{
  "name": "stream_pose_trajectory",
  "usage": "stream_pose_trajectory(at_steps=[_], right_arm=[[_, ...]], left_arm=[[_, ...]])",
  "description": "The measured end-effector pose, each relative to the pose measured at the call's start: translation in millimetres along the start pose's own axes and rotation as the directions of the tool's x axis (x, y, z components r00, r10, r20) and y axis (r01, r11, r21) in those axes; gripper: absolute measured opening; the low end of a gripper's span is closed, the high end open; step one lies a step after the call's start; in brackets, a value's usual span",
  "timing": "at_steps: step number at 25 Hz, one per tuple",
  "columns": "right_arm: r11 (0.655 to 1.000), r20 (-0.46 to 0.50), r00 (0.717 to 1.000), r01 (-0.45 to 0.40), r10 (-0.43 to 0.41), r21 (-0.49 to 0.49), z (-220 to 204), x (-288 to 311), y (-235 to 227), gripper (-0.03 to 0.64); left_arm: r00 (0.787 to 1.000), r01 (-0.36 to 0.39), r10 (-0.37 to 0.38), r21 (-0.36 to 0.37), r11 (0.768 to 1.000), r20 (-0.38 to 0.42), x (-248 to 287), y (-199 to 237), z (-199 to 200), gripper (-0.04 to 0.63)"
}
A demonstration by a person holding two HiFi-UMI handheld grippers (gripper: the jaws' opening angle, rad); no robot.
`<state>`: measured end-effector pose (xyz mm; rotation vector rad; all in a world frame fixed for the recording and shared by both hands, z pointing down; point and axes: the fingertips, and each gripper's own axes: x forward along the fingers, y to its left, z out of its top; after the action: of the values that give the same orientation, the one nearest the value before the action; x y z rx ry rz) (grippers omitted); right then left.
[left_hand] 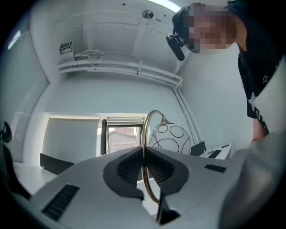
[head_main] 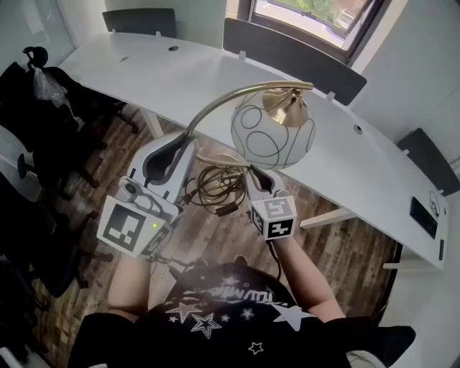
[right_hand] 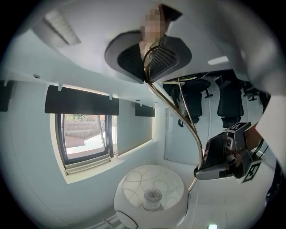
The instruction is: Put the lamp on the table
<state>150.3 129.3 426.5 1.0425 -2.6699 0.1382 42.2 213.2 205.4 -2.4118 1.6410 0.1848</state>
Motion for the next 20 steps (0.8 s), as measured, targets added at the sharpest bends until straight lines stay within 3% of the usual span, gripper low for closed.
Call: stream_pose_trajectory(at_steps=[20], right_arm=[[0.994,0.007,0.995,0.103,-0.103,0.034,-5,22,-12,0.043]], left_arm=[[0.998,0.055,-0.057,-0.062,0.997,-0.035,12,16,-21,0.032]])
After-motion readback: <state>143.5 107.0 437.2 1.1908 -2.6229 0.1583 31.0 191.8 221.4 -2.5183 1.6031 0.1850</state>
